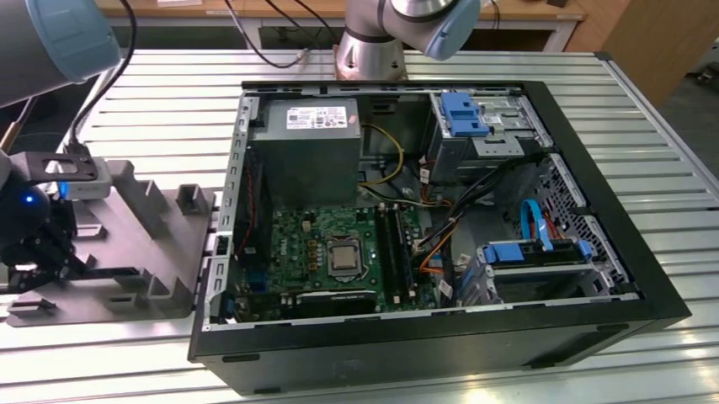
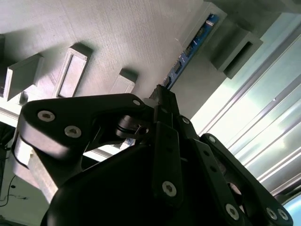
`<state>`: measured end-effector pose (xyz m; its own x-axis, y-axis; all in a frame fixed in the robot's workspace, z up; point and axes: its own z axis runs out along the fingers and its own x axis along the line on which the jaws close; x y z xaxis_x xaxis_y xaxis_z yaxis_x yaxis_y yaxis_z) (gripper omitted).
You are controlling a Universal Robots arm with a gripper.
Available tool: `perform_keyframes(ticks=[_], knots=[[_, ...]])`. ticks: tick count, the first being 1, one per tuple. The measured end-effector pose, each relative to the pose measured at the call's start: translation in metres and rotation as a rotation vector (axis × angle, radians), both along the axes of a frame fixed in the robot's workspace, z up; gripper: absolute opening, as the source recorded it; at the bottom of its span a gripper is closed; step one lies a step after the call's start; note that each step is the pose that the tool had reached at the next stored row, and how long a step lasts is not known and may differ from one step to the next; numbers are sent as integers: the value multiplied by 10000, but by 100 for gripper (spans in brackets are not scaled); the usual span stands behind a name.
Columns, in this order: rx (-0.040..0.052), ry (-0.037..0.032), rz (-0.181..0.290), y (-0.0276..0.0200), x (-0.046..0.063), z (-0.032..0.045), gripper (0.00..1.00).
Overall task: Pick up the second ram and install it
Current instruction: 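Pick up the second ram and move it above second insertion slot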
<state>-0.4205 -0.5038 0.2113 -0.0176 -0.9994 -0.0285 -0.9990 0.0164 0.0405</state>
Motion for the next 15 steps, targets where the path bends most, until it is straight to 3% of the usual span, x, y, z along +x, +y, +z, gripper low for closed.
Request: perform_keyframes(ticks=[15], knots=[[0, 1, 1, 9, 0, 146, 11]])
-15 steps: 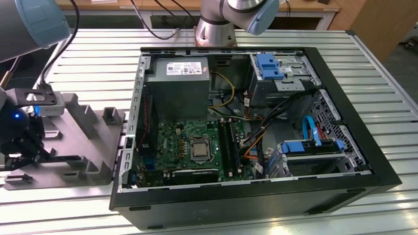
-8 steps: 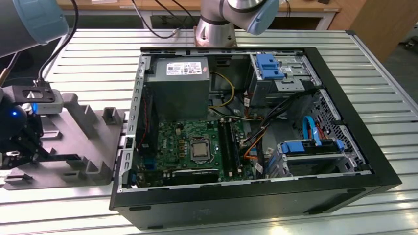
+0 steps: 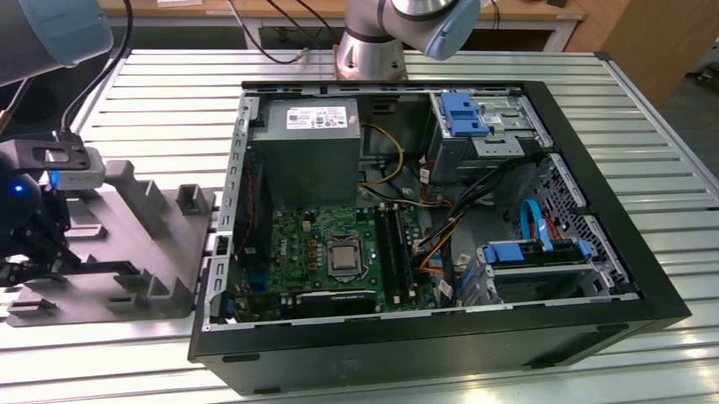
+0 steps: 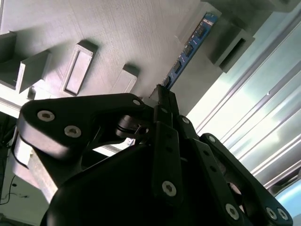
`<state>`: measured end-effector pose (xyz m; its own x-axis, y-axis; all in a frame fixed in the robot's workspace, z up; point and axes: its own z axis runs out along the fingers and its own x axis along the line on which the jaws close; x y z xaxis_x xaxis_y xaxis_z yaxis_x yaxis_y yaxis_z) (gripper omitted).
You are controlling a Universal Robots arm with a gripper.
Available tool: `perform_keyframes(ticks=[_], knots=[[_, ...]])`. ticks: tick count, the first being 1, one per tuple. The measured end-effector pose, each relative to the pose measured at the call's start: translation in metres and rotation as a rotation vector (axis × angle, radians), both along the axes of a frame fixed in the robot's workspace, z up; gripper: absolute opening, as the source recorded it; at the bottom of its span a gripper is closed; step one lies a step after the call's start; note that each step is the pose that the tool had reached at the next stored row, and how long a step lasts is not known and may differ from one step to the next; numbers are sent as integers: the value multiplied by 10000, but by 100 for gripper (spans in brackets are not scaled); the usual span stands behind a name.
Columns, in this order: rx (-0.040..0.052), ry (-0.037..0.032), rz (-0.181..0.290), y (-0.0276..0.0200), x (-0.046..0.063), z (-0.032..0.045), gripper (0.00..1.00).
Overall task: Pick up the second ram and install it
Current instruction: 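Pick up the second ram and move it above second insertion slot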
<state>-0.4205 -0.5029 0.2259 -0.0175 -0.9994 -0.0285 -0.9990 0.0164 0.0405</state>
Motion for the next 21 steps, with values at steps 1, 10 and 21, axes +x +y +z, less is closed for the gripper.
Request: perform_keyframes(ticks=[1, 10, 21], knots=[[0, 0, 0, 1, 0, 23, 11], [0, 0, 0, 8, 0, 354, 11], [0, -2, 0, 15, 0, 799, 11]])
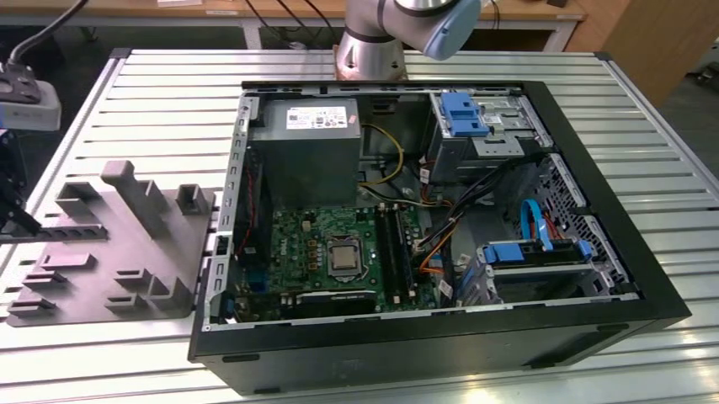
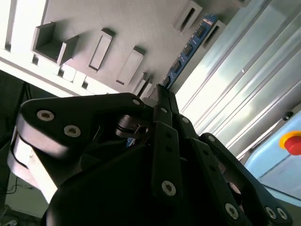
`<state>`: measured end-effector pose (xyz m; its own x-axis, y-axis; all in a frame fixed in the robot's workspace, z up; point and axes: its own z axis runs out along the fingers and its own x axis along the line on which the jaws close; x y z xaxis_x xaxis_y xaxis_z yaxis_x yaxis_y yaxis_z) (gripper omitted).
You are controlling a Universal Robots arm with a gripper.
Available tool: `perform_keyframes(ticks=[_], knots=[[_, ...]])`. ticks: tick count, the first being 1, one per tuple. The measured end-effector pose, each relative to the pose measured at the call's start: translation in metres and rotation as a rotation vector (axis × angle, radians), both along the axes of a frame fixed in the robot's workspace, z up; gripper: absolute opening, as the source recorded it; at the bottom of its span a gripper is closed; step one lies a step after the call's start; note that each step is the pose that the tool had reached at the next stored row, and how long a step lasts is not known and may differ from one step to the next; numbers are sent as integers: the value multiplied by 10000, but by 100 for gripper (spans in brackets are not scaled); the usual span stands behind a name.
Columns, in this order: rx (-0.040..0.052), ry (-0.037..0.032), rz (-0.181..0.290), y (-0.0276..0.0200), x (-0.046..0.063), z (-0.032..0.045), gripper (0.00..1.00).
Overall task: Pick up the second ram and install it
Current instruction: 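Pick up the second ram and move it above second insertion slot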
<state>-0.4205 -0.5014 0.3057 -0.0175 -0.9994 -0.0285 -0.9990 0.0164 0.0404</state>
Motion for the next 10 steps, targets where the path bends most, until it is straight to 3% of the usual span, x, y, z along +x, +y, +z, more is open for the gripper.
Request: perform_keyframes(ticks=[10], knots=[[0, 1, 0, 5, 0, 435, 11]])
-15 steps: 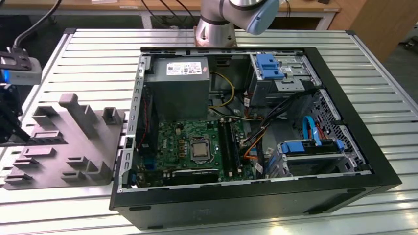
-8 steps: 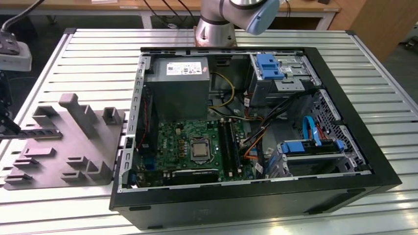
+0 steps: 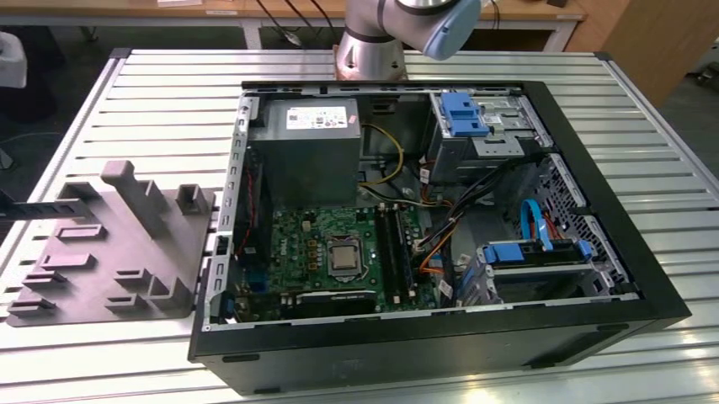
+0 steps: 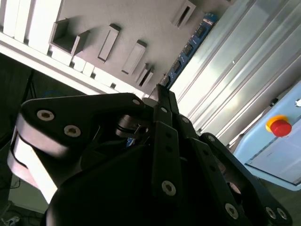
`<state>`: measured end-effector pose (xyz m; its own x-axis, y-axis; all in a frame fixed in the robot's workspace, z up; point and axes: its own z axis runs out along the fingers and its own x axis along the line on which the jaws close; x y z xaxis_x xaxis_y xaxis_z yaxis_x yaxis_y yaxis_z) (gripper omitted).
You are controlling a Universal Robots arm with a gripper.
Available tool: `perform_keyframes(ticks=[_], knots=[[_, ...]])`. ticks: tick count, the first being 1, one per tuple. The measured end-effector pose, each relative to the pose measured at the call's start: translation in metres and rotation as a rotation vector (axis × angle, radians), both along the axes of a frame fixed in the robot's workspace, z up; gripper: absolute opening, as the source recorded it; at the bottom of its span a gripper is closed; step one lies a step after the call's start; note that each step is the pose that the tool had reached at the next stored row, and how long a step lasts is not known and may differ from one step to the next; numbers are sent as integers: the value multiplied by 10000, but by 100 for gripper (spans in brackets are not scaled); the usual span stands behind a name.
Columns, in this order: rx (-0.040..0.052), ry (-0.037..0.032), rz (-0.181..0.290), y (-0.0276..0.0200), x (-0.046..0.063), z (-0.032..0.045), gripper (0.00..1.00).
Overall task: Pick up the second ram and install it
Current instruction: 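Pick up the second ram and move it above second insertion slot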
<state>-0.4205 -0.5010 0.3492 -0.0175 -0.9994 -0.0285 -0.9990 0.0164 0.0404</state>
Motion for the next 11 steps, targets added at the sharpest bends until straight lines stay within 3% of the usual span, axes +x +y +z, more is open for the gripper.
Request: perform_keyframes(ticks=[11], knots=[[0, 1, 0, 1, 2, 469, 11]])
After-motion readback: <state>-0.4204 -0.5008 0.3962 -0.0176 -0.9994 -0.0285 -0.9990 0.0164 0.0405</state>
